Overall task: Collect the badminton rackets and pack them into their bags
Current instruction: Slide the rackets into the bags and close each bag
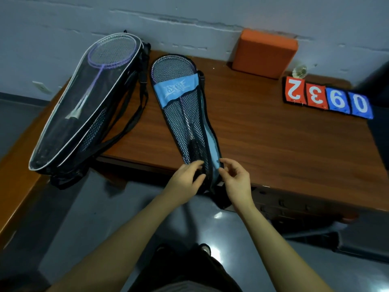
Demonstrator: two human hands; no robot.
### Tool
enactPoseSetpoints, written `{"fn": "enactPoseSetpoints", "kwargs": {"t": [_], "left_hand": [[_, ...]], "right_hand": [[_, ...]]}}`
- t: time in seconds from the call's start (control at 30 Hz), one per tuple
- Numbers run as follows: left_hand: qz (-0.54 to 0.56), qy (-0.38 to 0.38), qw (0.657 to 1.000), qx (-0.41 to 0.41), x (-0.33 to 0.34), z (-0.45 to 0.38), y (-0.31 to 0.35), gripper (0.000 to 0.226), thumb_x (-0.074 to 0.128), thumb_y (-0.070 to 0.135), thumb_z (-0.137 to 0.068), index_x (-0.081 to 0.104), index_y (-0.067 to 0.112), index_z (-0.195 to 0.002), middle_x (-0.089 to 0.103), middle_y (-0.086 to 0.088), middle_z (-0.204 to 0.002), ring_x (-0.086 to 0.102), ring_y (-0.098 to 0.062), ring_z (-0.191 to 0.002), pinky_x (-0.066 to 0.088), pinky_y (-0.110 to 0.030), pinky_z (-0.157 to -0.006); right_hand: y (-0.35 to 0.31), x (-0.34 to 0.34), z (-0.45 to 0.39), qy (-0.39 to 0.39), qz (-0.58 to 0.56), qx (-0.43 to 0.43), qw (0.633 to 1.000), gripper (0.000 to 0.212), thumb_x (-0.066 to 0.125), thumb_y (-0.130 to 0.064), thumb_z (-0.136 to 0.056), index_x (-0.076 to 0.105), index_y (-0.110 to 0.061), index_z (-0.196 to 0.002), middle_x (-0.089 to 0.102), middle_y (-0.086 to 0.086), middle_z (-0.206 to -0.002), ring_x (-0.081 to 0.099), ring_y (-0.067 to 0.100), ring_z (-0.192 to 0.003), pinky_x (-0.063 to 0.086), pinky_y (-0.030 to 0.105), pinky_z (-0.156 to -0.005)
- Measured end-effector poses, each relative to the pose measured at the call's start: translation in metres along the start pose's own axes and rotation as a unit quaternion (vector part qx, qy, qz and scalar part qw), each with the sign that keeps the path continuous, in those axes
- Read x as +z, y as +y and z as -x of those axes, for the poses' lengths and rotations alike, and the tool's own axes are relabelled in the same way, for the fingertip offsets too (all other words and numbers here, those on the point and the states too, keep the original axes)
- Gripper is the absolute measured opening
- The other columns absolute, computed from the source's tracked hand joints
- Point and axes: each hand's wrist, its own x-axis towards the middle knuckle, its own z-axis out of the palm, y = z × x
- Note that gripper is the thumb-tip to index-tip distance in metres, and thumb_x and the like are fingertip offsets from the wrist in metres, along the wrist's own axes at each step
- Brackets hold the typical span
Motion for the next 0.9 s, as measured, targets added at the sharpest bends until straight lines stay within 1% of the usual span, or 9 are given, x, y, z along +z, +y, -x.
{"fn": "enactPoseSetpoints", "kwargs": {"t": [0.1,0.2,0.27,0.33,0.5,0.67,0.8,0.87,0.9], "left_hand": [[-0.112,-0.003,0.993,0.031,0.007,-0.018,0.008,0.040,0.044,0.028,-0.095,0.043,0.015,-0.133,0.051,-0.002,-0.130,0.041,-0.019,-0.122,0.031,-0.031,-0.104],[-0.185,0.009,0.981,0.054,0.006,-0.041,0.015,0.044,0.041,0.032,-0.096,0.038,0.016,-0.137,0.048,-0.002,-0.133,0.039,-0.020,-0.122,0.029,-0.031,-0.101],[-0.223,0.005,0.973,0.067,0.001,-0.059,0.016,0.047,0.039,0.034,-0.096,0.035,0.016,-0.139,0.046,-0.002,-0.134,0.038,-0.021,-0.122,0.029,-0.032,-0.102],[-0.250,0.000,0.965,0.079,-0.007,-0.080,0.013,0.048,0.039,0.035,-0.096,0.033,0.017,-0.140,0.045,-0.001,-0.134,0.037,-0.021,-0.123,0.030,-0.032,-0.102],[-0.272,0.000,0.959,0.078,-0.040,-0.149,-0.011,0.048,0.040,0.035,-0.096,0.035,0.014,-0.139,0.046,-0.005,-0.132,0.039,-0.024,-0.121,0.034,-0.035,-0.100],[-0.243,-0.005,0.968,0.053,-0.078,-0.233,-0.036,0.046,0.040,0.034,-0.096,0.039,0.012,-0.136,0.047,-0.009,-0.129,0.039,-0.027,-0.120,0.031,-0.037,-0.101],[-0.250,-0.038,0.966,0.050,-0.098,-0.292,-0.057,0.046,0.041,0.034,-0.095,0.040,0.011,-0.135,0.048,-0.009,-0.128,0.040,-0.029,-0.119,0.031,-0.038,-0.101],[-0.244,-0.043,0.967,0.058,-0.103,-0.315,-0.070,0.045,0.043,0.033,-0.094,0.046,0.008,-0.131,0.051,-0.012,-0.122,0.044,-0.033,-0.114,0.035,-0.041,-0.097],[-0.235,-0.040,0.969,0.070,-0.105,-0.324,-0.076,0.044,0.044,0.034,-0.092,0.051,0.005,-0.125,0.055,-0.015,-0.116,0.049,-0.036,-0.108,0.039,-0.043,-0.092]], "right_hand": [[0.011,-0.016,-0.011,0.019,0.088,-0.009,0.996,0.016,0.059,-0.021,-0.090,0.067,-0.017,-0.103,0.067,-0.001,-0.094,0.062,0.016,-0.087,0.050,0.032,-0.079],[0.017,-0.019,-0.024,0.027,0.231,-0.023,0.972,0.026,0.054,-0.036,-0.090,0.065,-0.019,-0.108,0.058,0.001,-0.103,0.057,0.019,-0.095,0.046,0.039,-0.087],[0.014,-0.018,-0.036,0.024,0.288,-0.030,0.957,0.032,0.052,-0.039,-0.091,0.061,-0.020,-0.115,0.053,0.002,-0.111,0.054,0.022,-0.101,0.042,0.041,-0.091],[0.010,-0.014,-0.053,0.014,0.325,-0.038,0.945,0.034,0.051,-0.037,-0.092,0.056,-0.020,-0.121,0.052,0.003,-0.116,0.051,0.024,-0.106,0.037,0.039,-0.092],[-0.004,0.004,-0.118,-0.001,0.345,-0.042,0.938,0.034,0.050,-0.033,-0.094,0.054,-0.020,-0.124,0.052,0.000,-0.117,0.053,0.022,-0.108,0.032,0.036,-0.090],[-0.027,0.039,-0.201,0.032,0.354,-0.035,0.934,0.030,0.052,-0.031,-0.092,0.058,-0.020,-0.119,0.058,-0.001,-0.109,0.055,0.020,-0.102,0.034,0.036,-0.089],[-0.038,0.075,-0.261,0.048,0.374,-0.008,0.926,0.031,0.054,-0.037,-0.090,0.059,-0.020,-0.115,0.062,-0.001,-0.109,0.056,0.021,-0.103,0.035,0.037,-0.087],[-0.039,0.092,-0.284,0.062,0.382,0.014,0.922,0.035,0.054,-0.040,-0.089,0.058,-0.019,-0.116,0.062,0.000,-0.109,0.056,0.022,-0.104,0.035,0.037,-0.087],[-0.039,0.099,-0.294,0.068,0.385,0.025,0.920,0.036,0.054,-0.041,-0.089,0.057,-0.018,-0.117,0.062,0.000,-0.111,0.056,0.022,-0.106,0.034,0.037,-0.088]]}}
